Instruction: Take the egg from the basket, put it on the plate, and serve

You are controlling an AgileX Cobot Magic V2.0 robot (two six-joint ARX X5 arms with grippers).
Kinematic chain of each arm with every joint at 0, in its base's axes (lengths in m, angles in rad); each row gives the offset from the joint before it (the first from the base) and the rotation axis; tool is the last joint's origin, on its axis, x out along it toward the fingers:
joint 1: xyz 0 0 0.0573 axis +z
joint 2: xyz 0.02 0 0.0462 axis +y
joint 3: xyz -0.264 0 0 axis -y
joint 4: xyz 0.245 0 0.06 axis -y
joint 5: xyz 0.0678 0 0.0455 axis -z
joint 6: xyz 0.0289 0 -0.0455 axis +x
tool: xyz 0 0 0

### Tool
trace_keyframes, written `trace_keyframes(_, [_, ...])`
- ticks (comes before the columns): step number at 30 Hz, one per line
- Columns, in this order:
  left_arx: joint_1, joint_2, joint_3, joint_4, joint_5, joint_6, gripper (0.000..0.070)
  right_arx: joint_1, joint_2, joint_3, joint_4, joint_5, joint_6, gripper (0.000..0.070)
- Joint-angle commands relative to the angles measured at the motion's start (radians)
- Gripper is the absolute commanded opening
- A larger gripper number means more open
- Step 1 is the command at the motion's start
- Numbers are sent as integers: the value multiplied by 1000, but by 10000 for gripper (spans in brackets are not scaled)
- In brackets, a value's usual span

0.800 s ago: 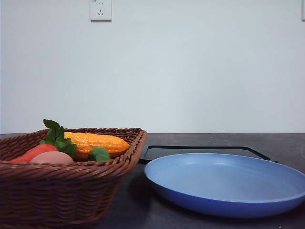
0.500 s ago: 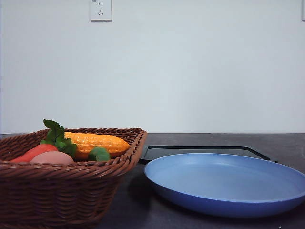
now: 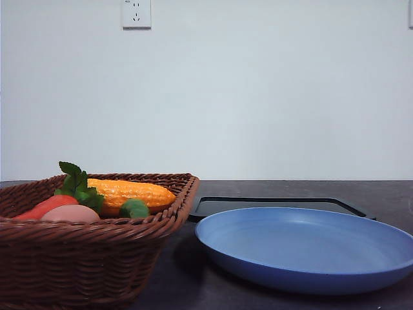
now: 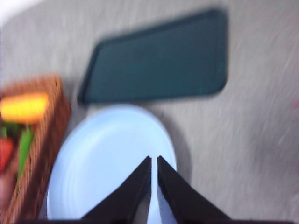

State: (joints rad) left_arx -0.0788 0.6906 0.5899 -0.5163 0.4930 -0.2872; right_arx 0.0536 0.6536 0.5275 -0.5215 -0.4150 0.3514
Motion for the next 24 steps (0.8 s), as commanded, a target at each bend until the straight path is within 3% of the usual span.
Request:
trace_keyframes(1, [-13,35,43,-25,13,87,0,2,48,35,-33,-26,-74,0])
trace_keyframes(8, [-77,113,119,-63,30,104,0,2,214,78,-123,-61,-106,2])
trace_keyframes(11, [-93,114,120,-61,30,104,69,3,274,78,-136,-60,-124,92])
trace_keyframes(15, [-101,114,120,-62,31,102,215,3,354,78,-125,-60,-128,233])
trace_keyframes(18, [-102,114,120,-64,31,93,279,5,413,78,-90,-60,-129,249])
trace_keyframes(24, [-107,114,120,-68,31,92,294,49,529,78,-11,-64,-127,249])
